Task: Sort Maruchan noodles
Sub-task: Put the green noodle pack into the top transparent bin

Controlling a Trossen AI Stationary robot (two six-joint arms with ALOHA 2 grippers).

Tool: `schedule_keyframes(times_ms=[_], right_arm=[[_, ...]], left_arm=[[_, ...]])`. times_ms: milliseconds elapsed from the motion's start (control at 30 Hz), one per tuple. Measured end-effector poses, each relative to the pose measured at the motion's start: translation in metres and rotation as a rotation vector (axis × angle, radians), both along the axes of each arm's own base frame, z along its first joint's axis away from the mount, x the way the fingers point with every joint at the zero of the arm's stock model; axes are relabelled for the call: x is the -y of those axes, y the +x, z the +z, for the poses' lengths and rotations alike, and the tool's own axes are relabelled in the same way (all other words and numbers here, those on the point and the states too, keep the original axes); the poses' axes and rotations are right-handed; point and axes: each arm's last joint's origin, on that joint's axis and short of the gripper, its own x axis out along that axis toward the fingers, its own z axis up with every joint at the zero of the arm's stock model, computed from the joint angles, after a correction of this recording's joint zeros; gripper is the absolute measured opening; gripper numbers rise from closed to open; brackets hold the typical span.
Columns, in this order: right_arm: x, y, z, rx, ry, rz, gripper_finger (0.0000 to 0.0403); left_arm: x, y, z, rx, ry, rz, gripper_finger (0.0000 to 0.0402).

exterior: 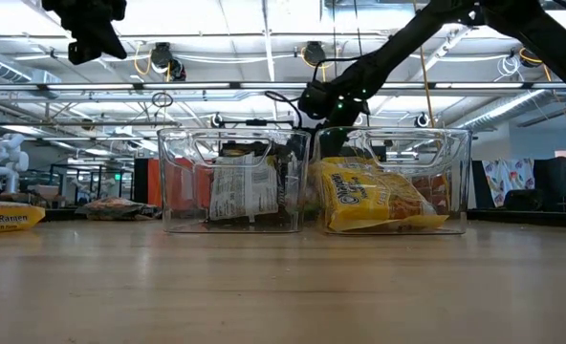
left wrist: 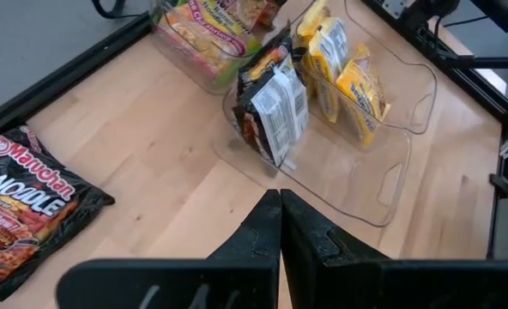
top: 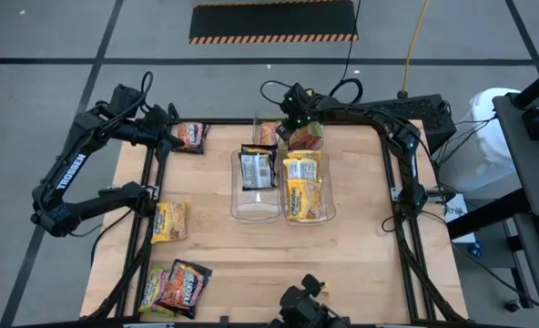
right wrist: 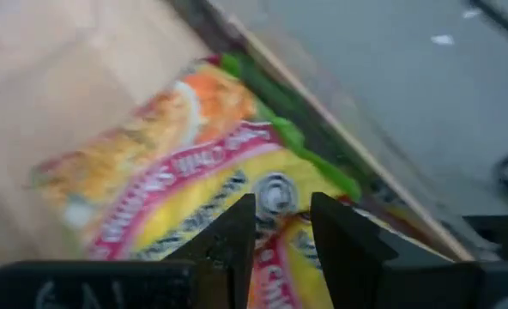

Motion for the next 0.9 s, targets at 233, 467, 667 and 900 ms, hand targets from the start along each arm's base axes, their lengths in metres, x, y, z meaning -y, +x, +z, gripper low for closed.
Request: schedule_keyframes(times_ms=[233, 467, 667, 900], right_arm=[[0.003, 0.001, -0.016, -0.005, 0.059, 0.022, 0.0107], [0.003, 0.003, -0.026, -0.018, 0.085, 0.030, 0.0107], [0.003, 0.005, -0.026, -0.018, 0.047, 0.082, 0.0090], [0.003, 0.005, -0.026, -0.018, 0.046, 0.083, 0.0008]], left_arm=[[0.001, 0.001, 0.000, 0.004, -0.013, 0.002, 0.0003], [0.003, 0.003, 0.000, 0.007, -0.019, -0.017, 0.0003], [0.004, 0.004, 0.000, 0.007, -0.021, -0.025, 0.0003], [0.004, 0.004, 0.000, 0.008, -0.024, -0.022, 0.0003]])
